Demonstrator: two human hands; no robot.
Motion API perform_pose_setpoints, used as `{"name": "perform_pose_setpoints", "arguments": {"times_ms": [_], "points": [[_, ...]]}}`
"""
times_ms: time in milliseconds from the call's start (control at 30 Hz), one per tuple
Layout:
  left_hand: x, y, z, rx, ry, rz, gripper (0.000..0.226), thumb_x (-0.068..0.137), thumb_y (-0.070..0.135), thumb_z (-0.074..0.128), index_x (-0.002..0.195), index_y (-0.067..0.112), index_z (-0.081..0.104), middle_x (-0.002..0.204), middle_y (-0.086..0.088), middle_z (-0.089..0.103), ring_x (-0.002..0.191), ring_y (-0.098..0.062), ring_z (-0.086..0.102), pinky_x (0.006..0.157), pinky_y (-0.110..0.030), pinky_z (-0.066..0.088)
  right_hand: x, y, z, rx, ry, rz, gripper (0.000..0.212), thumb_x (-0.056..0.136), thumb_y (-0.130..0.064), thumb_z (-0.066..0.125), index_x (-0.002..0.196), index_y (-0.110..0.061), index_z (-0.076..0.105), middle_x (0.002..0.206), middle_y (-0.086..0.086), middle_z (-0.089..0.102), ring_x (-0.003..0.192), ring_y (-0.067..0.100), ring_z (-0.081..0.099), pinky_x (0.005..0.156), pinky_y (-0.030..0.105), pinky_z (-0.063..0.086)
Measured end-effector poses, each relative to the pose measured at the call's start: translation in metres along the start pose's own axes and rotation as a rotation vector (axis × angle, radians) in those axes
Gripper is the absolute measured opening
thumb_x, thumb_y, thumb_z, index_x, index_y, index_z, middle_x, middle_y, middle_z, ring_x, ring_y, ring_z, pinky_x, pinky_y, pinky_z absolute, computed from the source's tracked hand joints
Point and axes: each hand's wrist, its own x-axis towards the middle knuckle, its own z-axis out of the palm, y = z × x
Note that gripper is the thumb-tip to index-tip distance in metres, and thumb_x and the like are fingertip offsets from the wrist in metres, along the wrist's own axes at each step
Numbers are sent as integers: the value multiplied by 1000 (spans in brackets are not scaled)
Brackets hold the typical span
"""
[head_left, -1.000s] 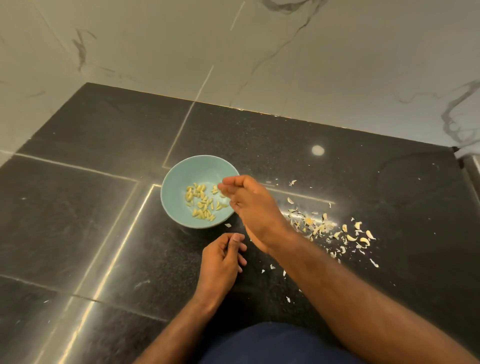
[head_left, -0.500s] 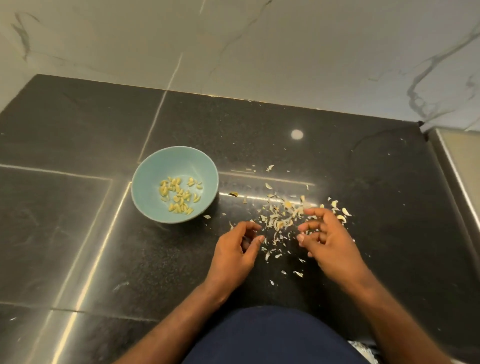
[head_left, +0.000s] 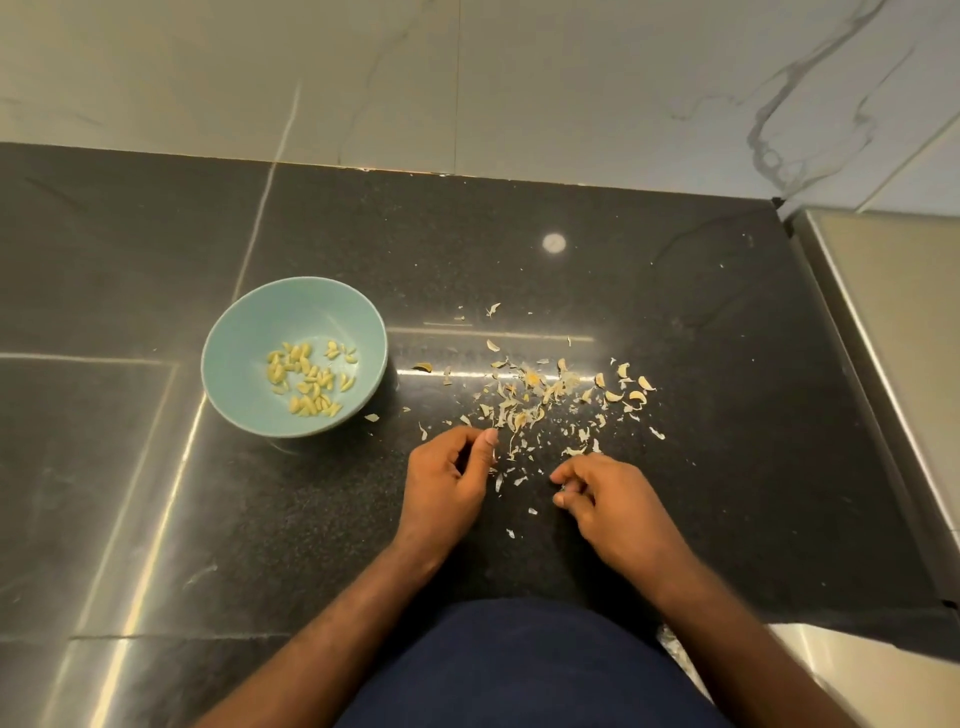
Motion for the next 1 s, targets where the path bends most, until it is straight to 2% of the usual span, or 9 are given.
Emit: {"name": "perform_pose_setpoints", "arguments": {"times_ms": [67, 167, 267, 333, 500, 633, 733, 900, 1000], "points": [[0, 0, 0, 4, -7, -3, 24, 98, 38, 57, 88, 19, 70, 72, 6, 67, 59, -14, 60, 56, -44, 54, 6, -3, -1, -25, 20, -15, 13, 95, -11, 65, 100, -20, 72, 88, -13, 61, 78, 2, 57, 74, 12, 43], [-1, 0, 0, -12, 16, -2, 27, 98, 40, 56, 88, 18, 69, 71, 3, 66, 59, -18, 60, 56, -46, 52, 13, -11, -5, 53, 71, -10, 20, 99, -10, 58, 111, -19, 72, 96, -9, 68, 81, 4, 61, 82, 25, 53], [-1, 2, -1, -74, 35, -34, 10, 98, 24, 60, 100, 20, 68, 73, 3, 65, 59, -21, 60, 56, -44, 53, 24, -21, -9, 150, 172, -24, 19, 99, -15, 60, 114, -20, 70, 94, -12, 69, 82, 4, 65, 83, 31, 57], [-1, 4, -1, -101, 32, -47, 13, 99, 16, 59, 108, 21, 67, 74, 3, 65, 60, -22, 60, 55, -40, 53, 34, -29, -9, 155, 186, -34, 17, 97, -19, 63, 112, -21, 70, 96, -10, 69, 86, 5, 65, 84, 33, 57], [0, 6, -2, -93, 6, -63, 16, 98, 14, 59, 108, 25, 66, 75, 6, 65, 59, -14, 60, 54, -28, 50, 57, -43, -2, 18, 141, -55, 20, 95, -19, 67, 114, -20, 68, 96, -7, 66, 87, 7, 61, 85, 30, 54], [0, 7, -3, -87, -11, -79, 16, 98, 14, 60, 107, 25, 66, 77, 7, 66, 61, -12, 61, 56, -26, 51, 62, -45, 0, -59, 120, -78, 5, 95, -16, 66, 96, -19, 70, 89, -6, 65, 84, 11, 60, 81, 30, 53], [2, 14, -7, -140, -15, -167, 14, 97, 18, 63, 107, 25, 68, 81, 6, 69, 66, -12, 63, 57, -21, 50, 55, -44, -9, 41, 129, -81, 4, 94, -20, 68, 92, -23, 70, 86, -13, 65, 83, 3, 60, 79, 24, 50], [6, 40, -12, -245, -136, -226, 19, 91, 26, 70, 110, 22, 68, 82, 2, 72, 62, -8, 66, 54, -17, 49, 36, -47, -24, 277, 81, -93, 10, 95, -17, 66, 92, -26, 69, 84, -9, 69, 81, 6, 65, 77, 32, 58], [8, 49, -14, -333, -185, -241, 15, 93, 20, 66, 103, 12, 72, 79, -5, 73, 58, -7, 63, 51, -18, 50, 24, -55, -25, 358, 103, -146, 12, 94, -14, 65, 97, -25, 70, 85, -9, 69, 81, 3, 65, 74, 23, 55]]}}
